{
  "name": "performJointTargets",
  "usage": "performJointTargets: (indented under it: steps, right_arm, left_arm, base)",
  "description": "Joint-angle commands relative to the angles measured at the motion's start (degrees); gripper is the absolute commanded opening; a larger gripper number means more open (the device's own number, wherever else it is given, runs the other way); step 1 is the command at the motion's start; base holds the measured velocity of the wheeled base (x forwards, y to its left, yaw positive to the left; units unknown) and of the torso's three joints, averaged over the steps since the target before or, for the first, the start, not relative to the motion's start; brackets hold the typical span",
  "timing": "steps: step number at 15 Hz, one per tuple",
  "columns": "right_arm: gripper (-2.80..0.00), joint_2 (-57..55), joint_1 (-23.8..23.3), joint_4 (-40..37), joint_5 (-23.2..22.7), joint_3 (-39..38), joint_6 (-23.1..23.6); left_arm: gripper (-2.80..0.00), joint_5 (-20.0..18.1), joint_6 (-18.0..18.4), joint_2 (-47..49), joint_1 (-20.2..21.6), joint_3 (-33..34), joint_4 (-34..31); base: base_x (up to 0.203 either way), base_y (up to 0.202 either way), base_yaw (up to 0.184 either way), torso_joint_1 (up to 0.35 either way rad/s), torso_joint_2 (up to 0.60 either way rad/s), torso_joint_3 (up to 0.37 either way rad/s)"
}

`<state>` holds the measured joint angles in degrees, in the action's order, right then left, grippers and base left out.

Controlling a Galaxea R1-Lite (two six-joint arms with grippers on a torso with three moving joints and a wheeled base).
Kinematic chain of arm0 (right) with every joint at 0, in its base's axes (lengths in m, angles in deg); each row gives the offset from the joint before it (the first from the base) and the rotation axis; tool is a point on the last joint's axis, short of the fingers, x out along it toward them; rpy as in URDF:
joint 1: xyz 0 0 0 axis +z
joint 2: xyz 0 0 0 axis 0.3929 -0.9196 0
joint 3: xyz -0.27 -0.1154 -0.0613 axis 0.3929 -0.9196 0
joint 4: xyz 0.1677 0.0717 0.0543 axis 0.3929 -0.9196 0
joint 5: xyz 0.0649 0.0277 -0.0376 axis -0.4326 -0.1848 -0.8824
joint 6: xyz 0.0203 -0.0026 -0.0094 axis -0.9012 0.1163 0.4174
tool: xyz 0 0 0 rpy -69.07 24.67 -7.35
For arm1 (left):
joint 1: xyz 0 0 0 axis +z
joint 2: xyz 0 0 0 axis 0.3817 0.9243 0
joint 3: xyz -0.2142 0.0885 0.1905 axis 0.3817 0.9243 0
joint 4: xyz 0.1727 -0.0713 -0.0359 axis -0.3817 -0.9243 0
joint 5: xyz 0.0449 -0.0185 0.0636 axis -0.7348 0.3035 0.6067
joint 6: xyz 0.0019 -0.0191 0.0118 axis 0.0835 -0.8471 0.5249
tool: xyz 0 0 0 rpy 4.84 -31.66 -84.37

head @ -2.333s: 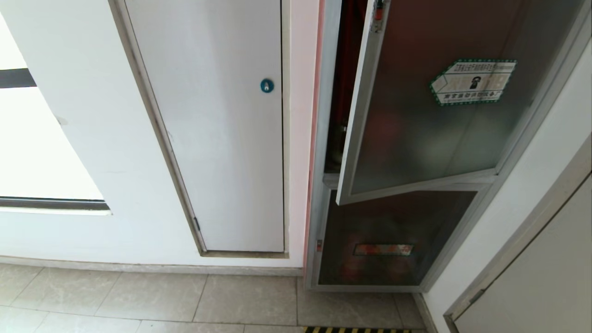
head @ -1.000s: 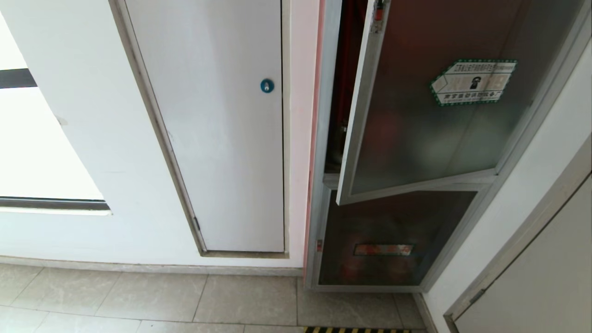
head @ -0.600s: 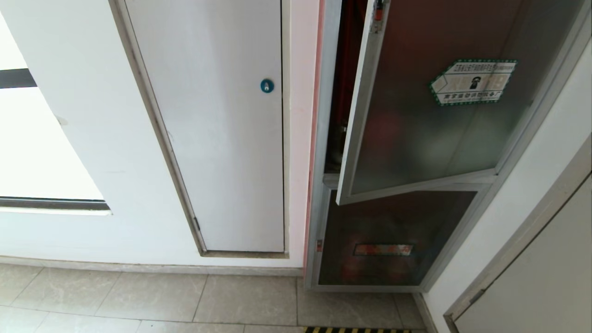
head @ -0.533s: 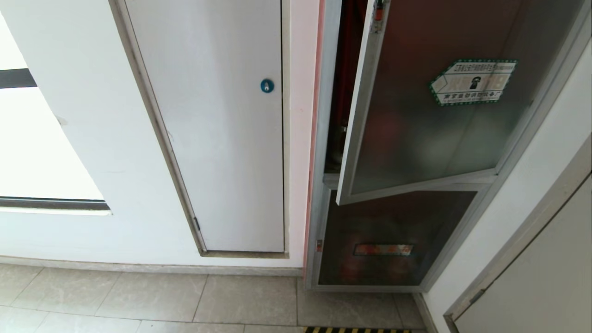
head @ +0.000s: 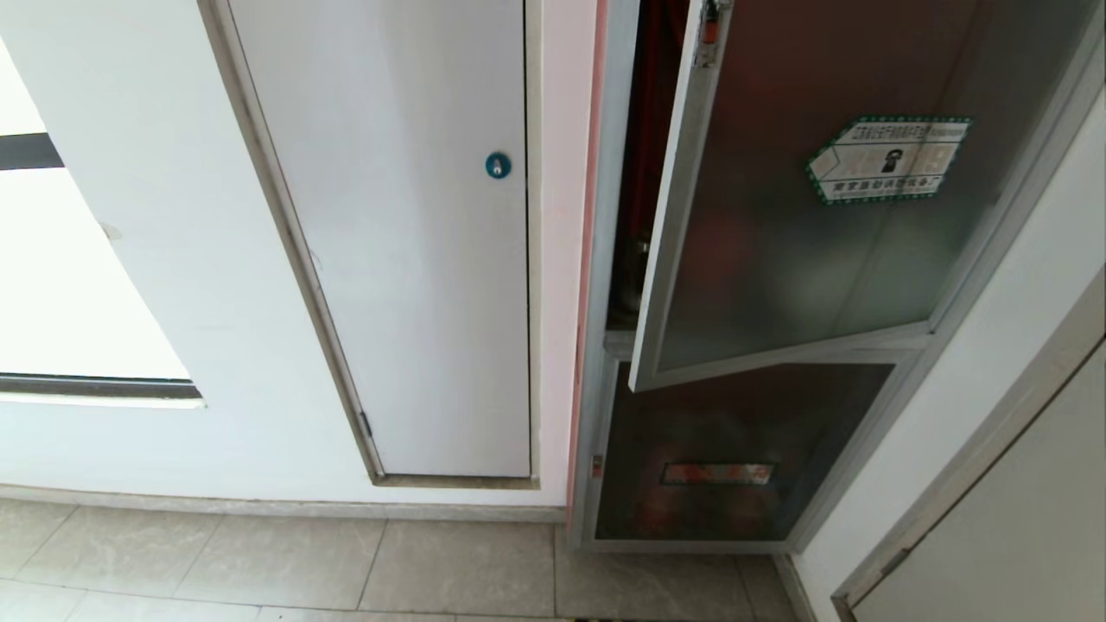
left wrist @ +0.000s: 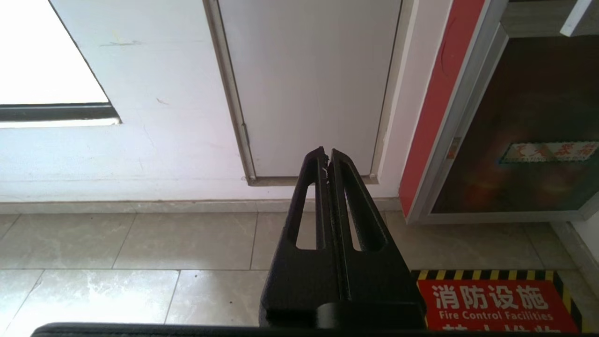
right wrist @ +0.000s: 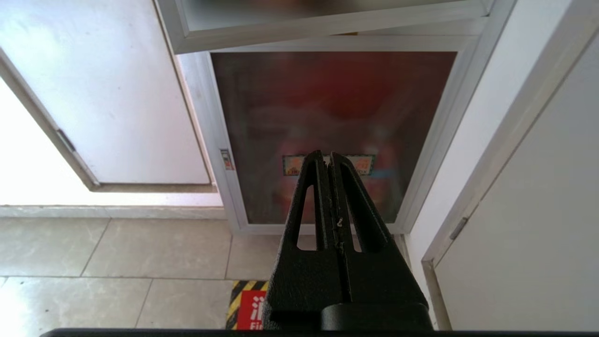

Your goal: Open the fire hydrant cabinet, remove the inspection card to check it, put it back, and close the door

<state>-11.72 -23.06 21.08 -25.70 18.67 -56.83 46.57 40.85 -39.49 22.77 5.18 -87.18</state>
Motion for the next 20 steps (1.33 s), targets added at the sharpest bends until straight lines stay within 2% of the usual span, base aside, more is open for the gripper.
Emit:
performJointTargets:
  steps: [1, 20]
  right_arm:
    - [-2.8, -0.16, 0.01, 0.03, 0.0, -0.01, -0.01]
    - [-2.8, -0.16, 0.01, -0.06, 0.09, -0.01, 0.08]
  left_arm:
    - [-2.8, -0.05, 0.0, 0.07, 0.02, 0.0, -0.04]
    - [-2.8, 0.0, 0.0, 0.07, 0.02, 0.0, 0.03]
  base:
    - [0.182, 0.0, 0.0, 0.017, -0.01, -0.007]
    - [0.195, 0.0, 0.0, 0.004, 0.0, 0.001]
